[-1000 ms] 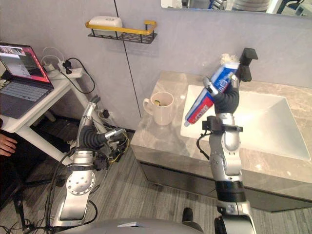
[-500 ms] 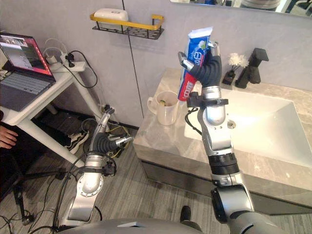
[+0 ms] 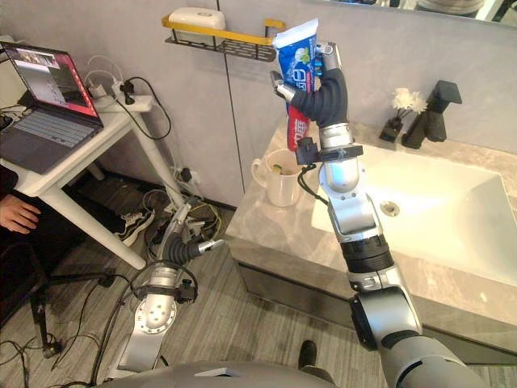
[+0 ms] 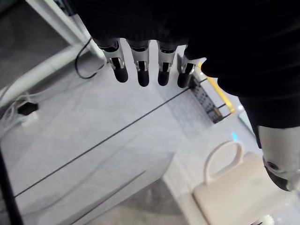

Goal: Organize washtable

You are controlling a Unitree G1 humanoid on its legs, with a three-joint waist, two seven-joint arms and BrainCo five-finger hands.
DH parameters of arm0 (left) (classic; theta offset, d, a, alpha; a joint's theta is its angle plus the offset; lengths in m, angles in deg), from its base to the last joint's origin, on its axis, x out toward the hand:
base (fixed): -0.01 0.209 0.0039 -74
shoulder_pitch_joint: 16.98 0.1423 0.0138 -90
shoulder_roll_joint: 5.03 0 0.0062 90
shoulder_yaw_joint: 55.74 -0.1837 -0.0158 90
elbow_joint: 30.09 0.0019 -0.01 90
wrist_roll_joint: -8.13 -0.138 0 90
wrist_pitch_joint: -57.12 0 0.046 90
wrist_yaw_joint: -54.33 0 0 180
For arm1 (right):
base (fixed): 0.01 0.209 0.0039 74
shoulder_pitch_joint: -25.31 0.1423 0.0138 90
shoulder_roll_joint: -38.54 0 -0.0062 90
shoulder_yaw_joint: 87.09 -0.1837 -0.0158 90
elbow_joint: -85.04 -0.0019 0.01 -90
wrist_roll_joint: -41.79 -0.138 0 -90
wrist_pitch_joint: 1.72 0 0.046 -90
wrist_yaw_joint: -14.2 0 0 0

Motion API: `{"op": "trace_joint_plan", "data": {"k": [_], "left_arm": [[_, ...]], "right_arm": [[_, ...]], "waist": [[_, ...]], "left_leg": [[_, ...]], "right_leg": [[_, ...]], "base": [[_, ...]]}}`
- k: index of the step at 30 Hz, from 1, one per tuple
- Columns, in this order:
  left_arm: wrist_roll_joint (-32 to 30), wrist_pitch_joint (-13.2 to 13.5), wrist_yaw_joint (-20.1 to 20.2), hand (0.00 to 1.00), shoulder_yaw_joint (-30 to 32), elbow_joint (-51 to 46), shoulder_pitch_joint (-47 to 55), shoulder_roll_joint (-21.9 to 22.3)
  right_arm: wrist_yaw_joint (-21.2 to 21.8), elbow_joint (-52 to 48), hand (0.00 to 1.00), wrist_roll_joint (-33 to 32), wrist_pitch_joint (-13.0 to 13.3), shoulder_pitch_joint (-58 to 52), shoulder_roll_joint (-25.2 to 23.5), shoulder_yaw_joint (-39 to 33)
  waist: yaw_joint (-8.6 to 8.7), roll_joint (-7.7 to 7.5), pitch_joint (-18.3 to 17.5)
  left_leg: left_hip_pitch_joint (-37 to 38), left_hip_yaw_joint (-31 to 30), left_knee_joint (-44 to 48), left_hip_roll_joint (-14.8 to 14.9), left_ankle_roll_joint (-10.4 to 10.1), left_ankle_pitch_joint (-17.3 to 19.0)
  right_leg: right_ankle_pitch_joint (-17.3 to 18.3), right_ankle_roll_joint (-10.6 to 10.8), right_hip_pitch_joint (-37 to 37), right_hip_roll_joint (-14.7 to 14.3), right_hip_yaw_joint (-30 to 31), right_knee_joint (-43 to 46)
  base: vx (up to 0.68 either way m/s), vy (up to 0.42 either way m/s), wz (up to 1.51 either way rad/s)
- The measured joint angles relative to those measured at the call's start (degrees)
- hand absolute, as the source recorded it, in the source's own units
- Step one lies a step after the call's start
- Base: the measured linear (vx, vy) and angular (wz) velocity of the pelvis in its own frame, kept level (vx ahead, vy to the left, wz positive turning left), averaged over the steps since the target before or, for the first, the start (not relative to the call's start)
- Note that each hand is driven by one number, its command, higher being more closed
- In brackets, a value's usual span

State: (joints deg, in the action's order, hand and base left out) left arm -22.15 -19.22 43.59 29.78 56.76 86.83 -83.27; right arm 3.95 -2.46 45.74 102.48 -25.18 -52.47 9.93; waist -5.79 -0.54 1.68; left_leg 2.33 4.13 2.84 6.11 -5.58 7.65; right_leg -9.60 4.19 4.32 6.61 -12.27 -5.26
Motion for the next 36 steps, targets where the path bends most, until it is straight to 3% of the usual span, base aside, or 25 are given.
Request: {"op": "trace_joint_plan", "data": {"k": [13,22,36], "left_arm": [[0.1,-1.3,0.5,0.0,0.1,10.9,0.0,1.8],[0.5,-2.3,1.5,0.0,-1.2,20.5,-0.2,1.8],[0.4,-3.4,2.4,0.0,-2.2,29.4,-0.3,1.7]], "right_arm": [[-0.3,3.4,1.0,0.1,-1.2,0.9,-0.1,0.0],[-0.5,3.9,1.0,0.0,-1.2,-4.6,-0.5,0.2],[0.2,-0.4,1.0,-0.4,-1.0,-7.7,-2.6,2.1]], "waist": [[-0.35,0.01,0.2],[-0.69,-0.62,0.9],[-0.96,-0.56,1.3]], "left_leg": [[-0.2,-0.5,-0.1,0.0,0.1,-0.1],[-1.3,-1.1,0.5,0.1,0.0,-0.1],[-1.1,-0.7,0.4,0.2,0.1,-0.1]], "right_leg": [[0.2,0.1,0.1,0.1,-0.5,0.0],[0.2,0.1,0.5,0.1,-0.8,0.0],[0.2,0.1,0.6,-0.1,0.0,0.0]], "base": [[0.01,0.0,0.02],[0.0,-0.002,0.03],[0.0,0.0,0.0]]}}
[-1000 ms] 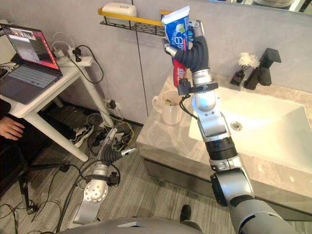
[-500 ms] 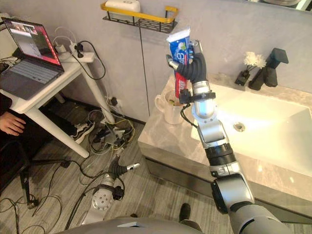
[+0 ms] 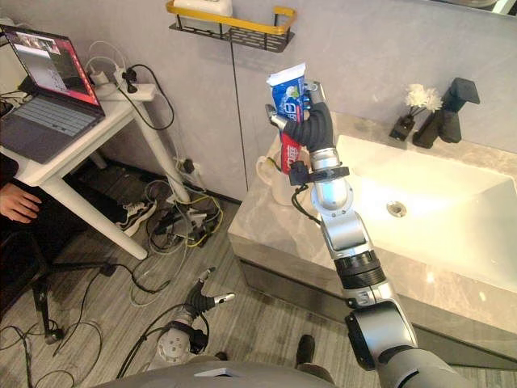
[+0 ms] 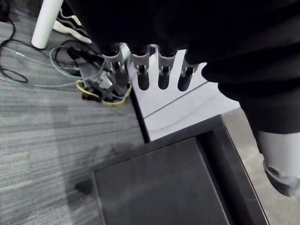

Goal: Organize washtable

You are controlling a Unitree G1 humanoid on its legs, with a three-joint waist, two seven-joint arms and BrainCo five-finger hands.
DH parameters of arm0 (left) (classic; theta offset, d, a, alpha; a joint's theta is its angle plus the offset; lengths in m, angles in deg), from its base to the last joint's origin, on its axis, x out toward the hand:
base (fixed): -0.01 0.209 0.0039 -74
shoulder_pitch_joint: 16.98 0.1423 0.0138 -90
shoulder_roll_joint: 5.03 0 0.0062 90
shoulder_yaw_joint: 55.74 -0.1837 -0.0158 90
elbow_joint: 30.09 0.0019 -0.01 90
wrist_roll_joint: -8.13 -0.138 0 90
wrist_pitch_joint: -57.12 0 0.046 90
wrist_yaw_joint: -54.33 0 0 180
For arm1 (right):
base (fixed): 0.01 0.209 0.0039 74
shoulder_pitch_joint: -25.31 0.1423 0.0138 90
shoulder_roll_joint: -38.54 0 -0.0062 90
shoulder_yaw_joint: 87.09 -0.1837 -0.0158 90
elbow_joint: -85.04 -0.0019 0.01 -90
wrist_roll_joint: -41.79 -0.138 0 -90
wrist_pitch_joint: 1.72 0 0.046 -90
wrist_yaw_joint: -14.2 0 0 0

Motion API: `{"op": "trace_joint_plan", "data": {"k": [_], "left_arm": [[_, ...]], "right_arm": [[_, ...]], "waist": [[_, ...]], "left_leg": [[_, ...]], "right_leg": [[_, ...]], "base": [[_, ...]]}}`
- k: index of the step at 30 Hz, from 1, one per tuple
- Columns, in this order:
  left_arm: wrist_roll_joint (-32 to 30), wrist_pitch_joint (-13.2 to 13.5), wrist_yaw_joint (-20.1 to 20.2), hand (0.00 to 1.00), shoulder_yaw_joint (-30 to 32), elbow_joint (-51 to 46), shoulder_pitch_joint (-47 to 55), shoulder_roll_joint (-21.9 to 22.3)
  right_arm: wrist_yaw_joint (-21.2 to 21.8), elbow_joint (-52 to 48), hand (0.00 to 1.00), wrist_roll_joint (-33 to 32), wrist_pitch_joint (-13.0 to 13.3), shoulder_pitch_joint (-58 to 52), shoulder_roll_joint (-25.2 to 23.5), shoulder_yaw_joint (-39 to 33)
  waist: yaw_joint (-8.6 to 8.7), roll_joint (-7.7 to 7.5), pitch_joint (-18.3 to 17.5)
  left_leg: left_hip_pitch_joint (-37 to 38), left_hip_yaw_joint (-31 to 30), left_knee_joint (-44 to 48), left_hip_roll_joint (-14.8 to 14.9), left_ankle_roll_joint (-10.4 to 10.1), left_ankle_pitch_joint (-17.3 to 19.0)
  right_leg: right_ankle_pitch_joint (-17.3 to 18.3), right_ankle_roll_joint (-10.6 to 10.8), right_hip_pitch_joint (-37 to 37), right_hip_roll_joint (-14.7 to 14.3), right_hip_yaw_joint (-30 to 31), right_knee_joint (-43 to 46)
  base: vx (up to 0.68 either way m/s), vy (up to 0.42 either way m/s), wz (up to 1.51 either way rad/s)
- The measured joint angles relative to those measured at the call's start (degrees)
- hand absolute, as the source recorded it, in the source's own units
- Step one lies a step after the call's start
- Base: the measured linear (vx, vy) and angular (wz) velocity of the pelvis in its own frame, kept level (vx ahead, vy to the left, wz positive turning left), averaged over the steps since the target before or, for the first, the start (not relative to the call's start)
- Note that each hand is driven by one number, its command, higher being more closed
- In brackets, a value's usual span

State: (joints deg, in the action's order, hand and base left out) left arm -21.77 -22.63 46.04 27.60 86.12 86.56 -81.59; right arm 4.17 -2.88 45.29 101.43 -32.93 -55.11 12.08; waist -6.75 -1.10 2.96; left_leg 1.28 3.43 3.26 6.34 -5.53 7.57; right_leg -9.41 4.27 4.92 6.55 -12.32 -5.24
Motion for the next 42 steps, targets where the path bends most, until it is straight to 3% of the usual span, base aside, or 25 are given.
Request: {"op": "trace_joint_plan", "data": {"k": [40,41,42], "left_arm": [[-0.3,-0.5,-0.8,0.0,0.2,3.1,0.0,0.0],[-0.3,-0.5,-0.8,0.0,0.2,3.1,0.1,0.0],[-0.3,-0.5,-0.8,0.0,0.2,3.1,0.1,0.0]], "right_arm": [[-0.1,0.4,1.0,0.4,-1.1,-7.8,-1.8,-0.8],[-0.1,0.4,0.0,0.4,-1.1,-8.3,-1.8,-0.8],[-0.1,0.4,0.0,0.4,-1.1,-8.5,-1.8,-0.8]], "waist": [[0.01,-0.3,1.4],[0.0,-0.32,1.5],[0.0,-0.32,1.5]], "left_leg": [[-0.3,-0.1,-0.1,0.0,0.0,0.1],[-0.3,-0.1,0.0,0.0,0.0,0.1],[-0.3,-0.1,0.0,0.0,0.0,0.1]], "right_leg": [[0.1,-0.1,0.2,-0.1,0.1,0.0],[0.1,-0.1,0.2,-0.1,0.1,0.0],[0.1,-0.1,0.2,-0.1,0.1,0.0]], "base": [[0.0,0.0,0.0],[0.0,0.0,0.0],[0.0,0.0,0.0]]}}
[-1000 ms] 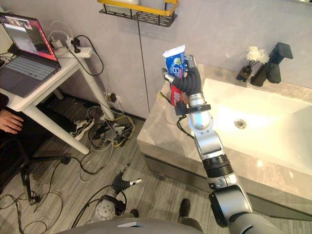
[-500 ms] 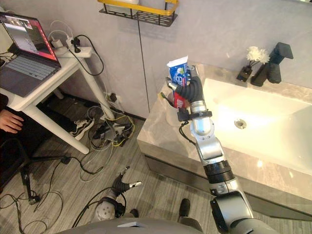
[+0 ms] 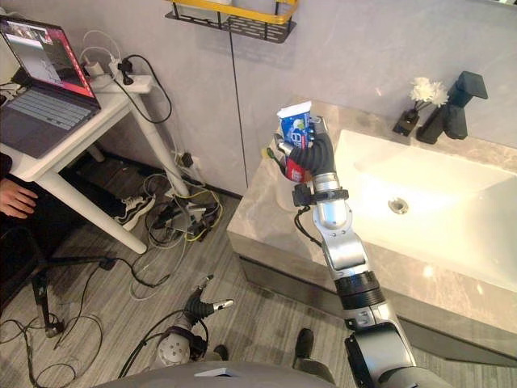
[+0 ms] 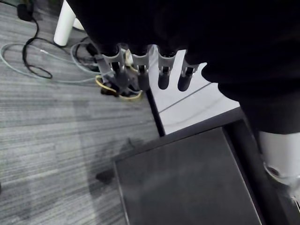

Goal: Organize washtable

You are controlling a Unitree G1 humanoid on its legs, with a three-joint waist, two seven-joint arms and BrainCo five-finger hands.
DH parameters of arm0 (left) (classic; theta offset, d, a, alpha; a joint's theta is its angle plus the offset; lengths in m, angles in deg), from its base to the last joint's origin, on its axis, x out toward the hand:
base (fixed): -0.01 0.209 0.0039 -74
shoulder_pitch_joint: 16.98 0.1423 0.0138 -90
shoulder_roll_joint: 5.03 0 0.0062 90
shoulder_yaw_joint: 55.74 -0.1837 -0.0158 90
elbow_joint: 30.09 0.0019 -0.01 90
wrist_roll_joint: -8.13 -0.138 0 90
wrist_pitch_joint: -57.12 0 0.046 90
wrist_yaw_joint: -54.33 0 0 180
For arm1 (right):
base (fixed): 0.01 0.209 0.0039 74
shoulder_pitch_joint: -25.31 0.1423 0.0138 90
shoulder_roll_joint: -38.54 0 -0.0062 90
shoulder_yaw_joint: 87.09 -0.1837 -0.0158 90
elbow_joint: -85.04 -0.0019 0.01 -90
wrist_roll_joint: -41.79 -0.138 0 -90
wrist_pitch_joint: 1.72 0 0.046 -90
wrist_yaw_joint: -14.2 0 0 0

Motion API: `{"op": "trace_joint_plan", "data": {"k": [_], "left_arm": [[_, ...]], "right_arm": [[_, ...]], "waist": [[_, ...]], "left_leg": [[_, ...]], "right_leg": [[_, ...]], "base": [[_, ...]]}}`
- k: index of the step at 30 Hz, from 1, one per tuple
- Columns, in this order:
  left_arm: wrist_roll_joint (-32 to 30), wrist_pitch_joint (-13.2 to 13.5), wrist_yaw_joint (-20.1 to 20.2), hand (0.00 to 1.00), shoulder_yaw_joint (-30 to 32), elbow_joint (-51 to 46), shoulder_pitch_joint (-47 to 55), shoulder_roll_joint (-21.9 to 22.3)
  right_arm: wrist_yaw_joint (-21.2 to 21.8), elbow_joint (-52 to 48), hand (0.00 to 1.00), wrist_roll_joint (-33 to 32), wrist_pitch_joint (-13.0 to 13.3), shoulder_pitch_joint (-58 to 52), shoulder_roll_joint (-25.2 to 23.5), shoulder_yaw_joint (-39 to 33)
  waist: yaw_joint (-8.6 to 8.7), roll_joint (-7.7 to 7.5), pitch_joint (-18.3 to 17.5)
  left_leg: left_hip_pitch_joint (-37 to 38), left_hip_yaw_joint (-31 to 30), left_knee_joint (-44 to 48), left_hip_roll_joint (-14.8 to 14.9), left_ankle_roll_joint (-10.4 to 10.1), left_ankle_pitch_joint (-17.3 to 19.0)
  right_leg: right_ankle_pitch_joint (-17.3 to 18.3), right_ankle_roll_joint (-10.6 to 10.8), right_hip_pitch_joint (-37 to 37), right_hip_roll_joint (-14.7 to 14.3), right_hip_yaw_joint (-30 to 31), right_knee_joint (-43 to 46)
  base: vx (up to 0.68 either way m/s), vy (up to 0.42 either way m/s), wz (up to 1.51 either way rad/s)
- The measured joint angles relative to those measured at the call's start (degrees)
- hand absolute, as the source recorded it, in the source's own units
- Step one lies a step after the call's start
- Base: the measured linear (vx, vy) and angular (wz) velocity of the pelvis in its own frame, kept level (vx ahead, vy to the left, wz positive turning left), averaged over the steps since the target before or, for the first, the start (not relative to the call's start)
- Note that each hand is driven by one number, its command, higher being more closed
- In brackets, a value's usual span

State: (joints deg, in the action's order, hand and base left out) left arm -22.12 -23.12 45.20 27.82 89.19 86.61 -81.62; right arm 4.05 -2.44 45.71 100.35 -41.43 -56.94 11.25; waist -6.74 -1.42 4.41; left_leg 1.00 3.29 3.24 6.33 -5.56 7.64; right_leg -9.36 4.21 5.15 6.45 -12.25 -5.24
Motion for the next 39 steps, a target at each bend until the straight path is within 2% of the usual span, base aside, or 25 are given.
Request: {"op": "trace_joint_plan", "data": {"k": [17,39], "left_arm": [[-0.1,0.0,-0.6,0.0,0.0,0.9,0.0,0.0],[-0.6,-0.1,-1.2,0.0,2.1,3.9,-0.9,0.2]], "right_arm": [[-0.1,-0.9,0.0,-0.5,0.4,-1.0,-1.3,-0.1],[-1.7,-16.5,0.0,-0.5,4.1,-4.3,-2.2,-0.1]], "waist": [[0.12,-0.02,0.0],[0.87,-0.28,-0.2]], "left_leg": [[0.3,0.1,0.2,0.0,0.0,0.0],[2.3,1.8,-0.3,0.0,0.0,0.0]], "right_leg": [[0.0,0.0,-0.2,0.0,0.1,0.0],[0.0,0.0,-1.1,-0.2,1.4,0.0]], "base": [[0.0,0.0,0.0],[0.0,0.001,-0.03]]}}
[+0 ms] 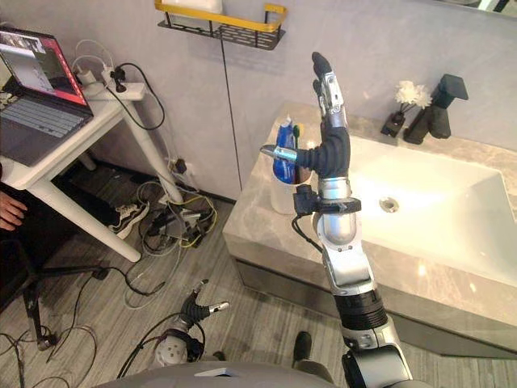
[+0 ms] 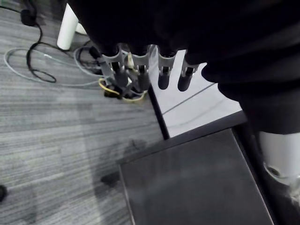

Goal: Organize washtable

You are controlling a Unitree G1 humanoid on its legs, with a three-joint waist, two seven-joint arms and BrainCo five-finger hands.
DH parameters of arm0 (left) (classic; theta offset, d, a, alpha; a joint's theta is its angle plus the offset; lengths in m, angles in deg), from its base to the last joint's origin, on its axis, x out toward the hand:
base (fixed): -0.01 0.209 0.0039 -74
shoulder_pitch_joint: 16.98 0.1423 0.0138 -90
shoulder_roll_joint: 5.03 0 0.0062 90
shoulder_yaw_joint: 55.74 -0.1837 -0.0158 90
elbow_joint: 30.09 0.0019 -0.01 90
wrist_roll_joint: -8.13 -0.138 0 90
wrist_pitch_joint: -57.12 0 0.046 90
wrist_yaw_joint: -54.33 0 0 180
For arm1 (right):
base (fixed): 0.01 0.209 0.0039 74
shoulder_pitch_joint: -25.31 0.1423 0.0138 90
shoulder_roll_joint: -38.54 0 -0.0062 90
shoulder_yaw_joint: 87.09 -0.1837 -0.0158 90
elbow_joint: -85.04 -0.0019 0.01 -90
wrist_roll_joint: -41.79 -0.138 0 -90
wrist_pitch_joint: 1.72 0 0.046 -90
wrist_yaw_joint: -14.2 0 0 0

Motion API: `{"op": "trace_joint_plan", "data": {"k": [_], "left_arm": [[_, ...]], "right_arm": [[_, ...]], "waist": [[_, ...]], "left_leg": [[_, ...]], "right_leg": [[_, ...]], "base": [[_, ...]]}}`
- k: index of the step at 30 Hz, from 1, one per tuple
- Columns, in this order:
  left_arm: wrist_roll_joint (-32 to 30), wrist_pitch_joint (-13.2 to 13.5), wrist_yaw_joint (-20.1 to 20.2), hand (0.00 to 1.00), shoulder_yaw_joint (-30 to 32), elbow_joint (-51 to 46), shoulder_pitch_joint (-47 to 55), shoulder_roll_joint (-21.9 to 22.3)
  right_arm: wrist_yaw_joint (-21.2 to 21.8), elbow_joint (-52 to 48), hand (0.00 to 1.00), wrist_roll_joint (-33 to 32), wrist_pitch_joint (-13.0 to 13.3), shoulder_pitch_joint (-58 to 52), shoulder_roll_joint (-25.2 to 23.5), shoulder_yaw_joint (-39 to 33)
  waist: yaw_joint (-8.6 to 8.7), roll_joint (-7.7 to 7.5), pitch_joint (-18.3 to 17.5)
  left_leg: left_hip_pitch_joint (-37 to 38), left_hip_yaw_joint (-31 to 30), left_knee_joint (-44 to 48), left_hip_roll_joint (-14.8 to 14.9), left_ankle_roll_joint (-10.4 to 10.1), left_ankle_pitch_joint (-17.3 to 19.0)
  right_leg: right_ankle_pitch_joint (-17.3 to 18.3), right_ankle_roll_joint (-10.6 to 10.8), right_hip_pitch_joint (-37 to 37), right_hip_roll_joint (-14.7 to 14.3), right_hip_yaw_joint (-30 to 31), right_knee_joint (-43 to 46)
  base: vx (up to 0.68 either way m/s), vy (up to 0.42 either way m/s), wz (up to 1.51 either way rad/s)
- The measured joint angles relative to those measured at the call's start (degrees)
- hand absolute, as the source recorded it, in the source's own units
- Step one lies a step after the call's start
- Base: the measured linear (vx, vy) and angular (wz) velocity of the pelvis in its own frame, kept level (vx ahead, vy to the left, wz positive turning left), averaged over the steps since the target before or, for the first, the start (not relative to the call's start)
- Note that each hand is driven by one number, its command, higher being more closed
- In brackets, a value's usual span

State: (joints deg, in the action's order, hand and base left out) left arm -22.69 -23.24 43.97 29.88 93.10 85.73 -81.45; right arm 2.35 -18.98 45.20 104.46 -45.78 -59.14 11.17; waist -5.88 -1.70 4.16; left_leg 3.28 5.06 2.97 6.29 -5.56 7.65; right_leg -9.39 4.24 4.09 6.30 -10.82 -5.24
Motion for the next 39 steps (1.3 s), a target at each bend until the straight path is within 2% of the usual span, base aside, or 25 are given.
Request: {"op": "trace_joint_plan", "data": {"k": [6,9,12,19,21,25,27,30,33,35,39], "left_arm": [[0.0,0.0,0.0,0.0,0.0,0.5,-0.7,0.1],[0.0,0.0,0.0,0.0,-0.1,0.6,-1.3,0.1],[-0.1,0.0,0.0,0.0,0.0,1.6,-1.6,0.1],[-2.2,0.1,0.2,0.0,0.1,4.9,-2.0,0.0],[-2.1,0.1,0.2,0.0,1.9,5.8,-1.8,0.4],[-1.0,-0.5,0.1,0.0,6.8,9.1,-2.0,1.2],[-1.0,-0.7,0.0,0.0,9.5,10.5,-1.7,2.1],[-1.0,-0.8,0.0,0.0,11.6,11.9,-2.1,2.7],[-0.5,-0.9,-0.2,0.0,13.4,14.2,-2.1,3.2],[0.8,-1.0,-0.3,0.0,13.3,15.4,-2.1,3.6],[1.3,-1.3,-0.6,0.0,12.9,16.9,-2.2,4.2]], "right_arm": [[-0.9,-0.1,0.0,0.0,0.0,0.9,0.1,0.0],[-1.6,-3.7,0.0,0.0,0.0,0.9,0.3,-0.2],[-1.9,-7.1,0.0,0.0,1.2,1.0,0.3,-2.6],[-3.8,-15.5,0.0,0.1,2.3,-3.3,2.5,-15.8],[-4.6,-18.0,0.0,0.1,2.7,-7.4,2.4,-23.2],[-6.4,-19.6,0.0,0.1,3.2,-13.3,1.9,-32.8],[-7.3,-21.5,0.0,0.1,3.6,-18.4,-0.2,-38.9],[-9.0,-21.1,0.0,0.2,3.5,-23.9,-4.3,-44.0],[-10.7,-13.6,0.0,1.6,2.1,-30.6,-8.5,-45.3],[-11.3,-4.1,0.0,4.9,-1.0,-35.3,-11.7,-46.6],[-13.3,13.2,0.0,5.1,-5.4,-38.8,-12.8,-48.0]], "waist": [[0.16,0.14,-0.4],[0.25,0.58,-1.3],[0.45,0.66,-2.2],[0.87,0.86,-2.9],[1.62,0.97,-2.9],[3.27,1.39,-3.5],[3.82,2.09,-4.4],[4.74,2.42,-4.8],[5.99,2.41,-4.9],[6.88,2.41,-4.9],[6.95,2.98,-4.5]], "left_leg": [[0.4,0.6,0.0,0.0,0.0,0.0],[0.5,0.6,-0.1,0.0,0.0,0.0],[1.1,0.8,-0.3,0.0,0.0,0.0],[1.3,1.6,-0.3,-0.1,0.0,0.0],[1.4,1.8,-0.4,-0.1,0.0,0.0],[1.4,3.4,-0.6,0.0,0.0,0.4],[1.4,4.3,-0.6,0.1,0.0,0.8],[1.4,4.7,-0.6,0.1,-0.1,1.0],[1.6,5.8,-0.4,0.3,-0.2,1.5],[1.6,6.0,0.1,0.3,-0.2,1.9],[1.7,7.3,0.5,0.3,0.0,2.8]], "right_leg": [[-0.1,0.1,-0.1,0.0,0.6,0.0],[-0.1,0.1,-0.2,0.0,0.6,0.0],[-0.1,0.1,-0.5,0.0,0.7,0.0],[0.0,0.1,-0.2,-0.1,1.2,0.0],[0.0,0.1,-0.1,-0.1,1.5,0.0],[0.2,0.4,0.8,-0.4,2.7,0.0],[0.2,0.4,1.5,-0.7,3.9,0.0],[0.0,0.1,1.8,-1.0,4.3,0.0],[0.0,0.1,2.1,-1.3,5.4,0.0],[0.0,0.1,2.1,-1.4,5.6,0.0],[-0.1,0.2,2.2,-1.4,7.0,0.0]], "base": [[-0.01,0.003,-0.05],[0.0,0.0,0.0],[0.01,0.003,-0.04],[-0.01,0.0,-0.04],[0.0,0.0,-0.07],[0.01,0.004,-0.2],[0.04,0.002,-0.23],[0.04,0.0,-0.12],[0.02,0.001,-0.18],[0.02,0.01,-0.08],[0.01,0.017,-0.15]]}}
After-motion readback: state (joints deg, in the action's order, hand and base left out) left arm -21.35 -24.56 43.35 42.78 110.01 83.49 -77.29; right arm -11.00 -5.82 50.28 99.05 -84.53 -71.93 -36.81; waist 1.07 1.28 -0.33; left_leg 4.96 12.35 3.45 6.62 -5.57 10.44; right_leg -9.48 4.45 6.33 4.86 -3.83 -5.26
